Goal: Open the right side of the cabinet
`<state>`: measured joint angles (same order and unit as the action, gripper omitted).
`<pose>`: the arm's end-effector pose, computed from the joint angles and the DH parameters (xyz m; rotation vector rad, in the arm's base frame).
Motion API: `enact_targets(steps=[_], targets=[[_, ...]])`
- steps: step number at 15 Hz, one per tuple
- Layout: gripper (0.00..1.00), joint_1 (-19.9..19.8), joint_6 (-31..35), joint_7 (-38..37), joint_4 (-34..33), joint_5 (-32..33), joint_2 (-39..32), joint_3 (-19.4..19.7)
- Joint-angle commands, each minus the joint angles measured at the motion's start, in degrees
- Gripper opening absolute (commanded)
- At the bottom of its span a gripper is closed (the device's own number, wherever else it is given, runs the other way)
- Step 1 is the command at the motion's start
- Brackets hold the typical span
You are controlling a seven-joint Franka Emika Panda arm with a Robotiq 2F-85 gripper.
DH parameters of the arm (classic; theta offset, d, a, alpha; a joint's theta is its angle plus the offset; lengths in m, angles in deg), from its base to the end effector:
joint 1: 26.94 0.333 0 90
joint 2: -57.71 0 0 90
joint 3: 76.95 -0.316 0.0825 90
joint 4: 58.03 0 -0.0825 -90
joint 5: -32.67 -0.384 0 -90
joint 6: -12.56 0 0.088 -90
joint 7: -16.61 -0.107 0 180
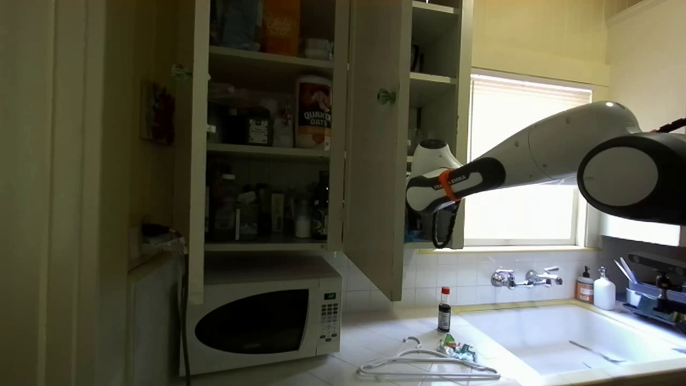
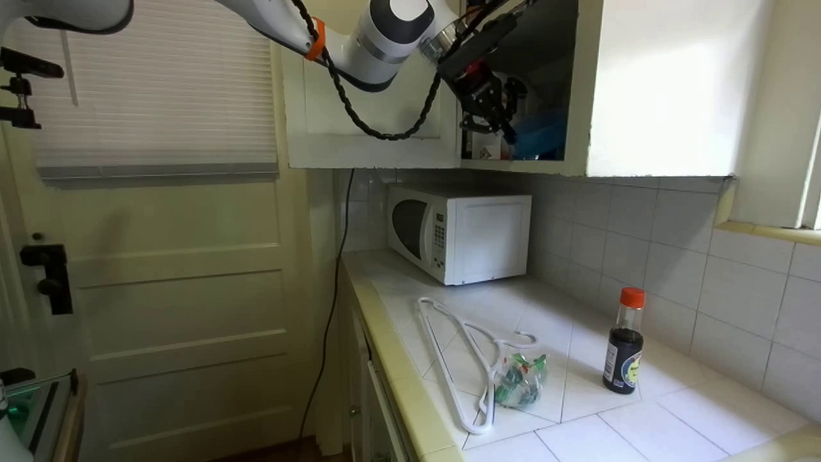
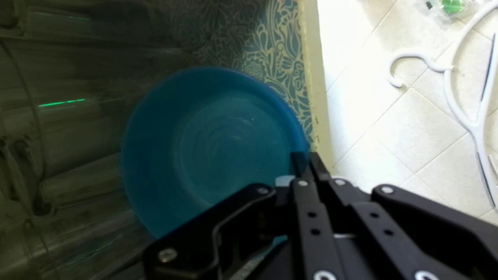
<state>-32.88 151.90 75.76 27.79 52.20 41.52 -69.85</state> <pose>0.6790 -0.1459 0.5840 2.1577 1.1876 0.4206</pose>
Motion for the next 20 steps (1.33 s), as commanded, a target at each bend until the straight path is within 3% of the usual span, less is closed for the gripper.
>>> enact_targets(steps=[1,5,9,12,16,20], targets=[[0.01,1.4,0.31,-3.83,4.56,5.11,5.18,-0.05],[0.01,2.88,0.16,-7.54,15.49,8.92,15.12,-1.41],[0.01,2.9,-2.42,-7.21,26.85,5.03,24.13,-3.26],[0.01,2.31,-8.21,-8.25,36.21,5.8,30.5,-2.84],[0.01,1.99,-10.48,-8.36,43.9,3.71,32.42,-0.94],[0.01,-1.31,-4.14,-22.65,45.15,9.19,26.38,-0.37]])
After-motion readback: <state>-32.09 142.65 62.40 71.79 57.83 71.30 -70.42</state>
